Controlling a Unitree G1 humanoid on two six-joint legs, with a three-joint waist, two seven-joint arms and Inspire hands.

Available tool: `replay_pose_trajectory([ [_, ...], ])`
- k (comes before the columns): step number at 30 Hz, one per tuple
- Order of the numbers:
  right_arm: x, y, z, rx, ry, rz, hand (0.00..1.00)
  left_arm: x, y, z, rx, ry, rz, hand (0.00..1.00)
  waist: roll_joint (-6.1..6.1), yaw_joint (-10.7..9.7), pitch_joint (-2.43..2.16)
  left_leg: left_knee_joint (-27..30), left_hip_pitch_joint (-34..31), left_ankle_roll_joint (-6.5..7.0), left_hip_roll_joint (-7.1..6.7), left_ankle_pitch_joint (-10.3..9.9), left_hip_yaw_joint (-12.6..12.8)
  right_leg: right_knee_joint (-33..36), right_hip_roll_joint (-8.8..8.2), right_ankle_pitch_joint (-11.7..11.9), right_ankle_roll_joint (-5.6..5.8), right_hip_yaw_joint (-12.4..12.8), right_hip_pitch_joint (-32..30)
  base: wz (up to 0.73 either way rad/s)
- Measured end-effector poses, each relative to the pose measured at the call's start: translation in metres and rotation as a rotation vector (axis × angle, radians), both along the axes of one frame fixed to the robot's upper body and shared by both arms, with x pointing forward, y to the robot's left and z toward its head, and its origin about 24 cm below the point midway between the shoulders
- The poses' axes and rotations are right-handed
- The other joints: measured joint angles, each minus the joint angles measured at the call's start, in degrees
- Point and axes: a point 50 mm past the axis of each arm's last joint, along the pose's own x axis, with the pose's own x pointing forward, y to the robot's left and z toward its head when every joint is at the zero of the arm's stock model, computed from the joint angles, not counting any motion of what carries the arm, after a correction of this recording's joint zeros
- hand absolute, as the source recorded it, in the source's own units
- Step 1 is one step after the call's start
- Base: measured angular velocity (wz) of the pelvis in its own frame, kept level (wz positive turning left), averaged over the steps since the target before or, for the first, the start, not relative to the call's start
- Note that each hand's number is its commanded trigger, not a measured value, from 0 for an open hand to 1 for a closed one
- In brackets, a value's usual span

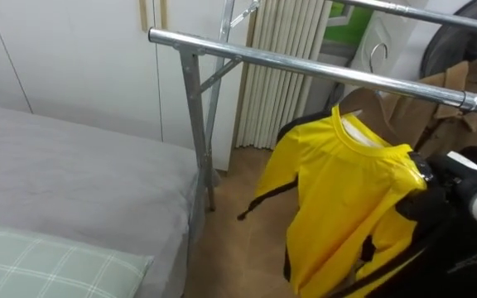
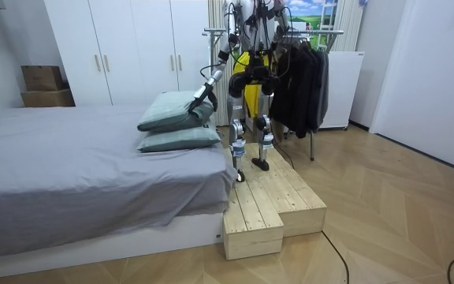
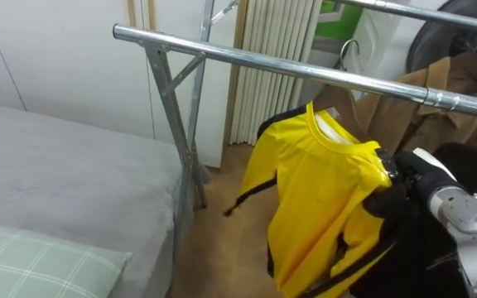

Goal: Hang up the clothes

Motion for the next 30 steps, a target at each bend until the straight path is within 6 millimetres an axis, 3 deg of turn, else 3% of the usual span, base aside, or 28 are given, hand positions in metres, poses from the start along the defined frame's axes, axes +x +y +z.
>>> replay_pose_trajectory([
  [8, 0.002, 0.005, 0.004, 0.095, -0.043, 0.007, 1.0, 0.0, 0.0, 0.0, 0.006, 0.002, -0.002, 0.0, -0.01, -0.1, 0.0, 0.1, -0.5, -0.08, 0.08, 0.0, 0.0, 0.0, 0.1, 0.1, -0.13, -0.1, -0.5, 0.0],
  [19, -0.01, -0.007, -0.022, 0.202, 0.043, -0.068, 1.0, 0.004, 0.001, 0.002, 0.021, -0.019, -0.011, 0.0, -0.12, 0.4, 0.02, 0.1, -0.4, -0.08, 0.06, 0.1, -1.3, -1.0, 0.05, 0.2, -0.06, -0.5, 0.7, 0.05],
  [23, -0.015, -0.012, -0.034, 0.311, 0.066, -0.127, 1.0, 0.004, 0.0, 0.002, 0.021, -0.019, -0.012, 0.0, -0.11, 0.6, 0.04, 0.0, 0.1, -0.08, 0.08, 0.1, -1.4, -0.8, -0.25, 0.1, -0.22, -1.7, 1.1, 0.03],
  [30, -0.015, -0.014, -0.035, 0.343, 0.051, -0.164, 1.0, 0.005, 0.0, 0.002, 0.023, -0.019, -0.016, 0.0, -0.1, 0.7, 0.05, 0.0, 0.0, -0.1, 0.08, 0.0, -1.7, -0.9, -0.4, 0.0, -0.26, -2.3, 1.1, 0.01],
])
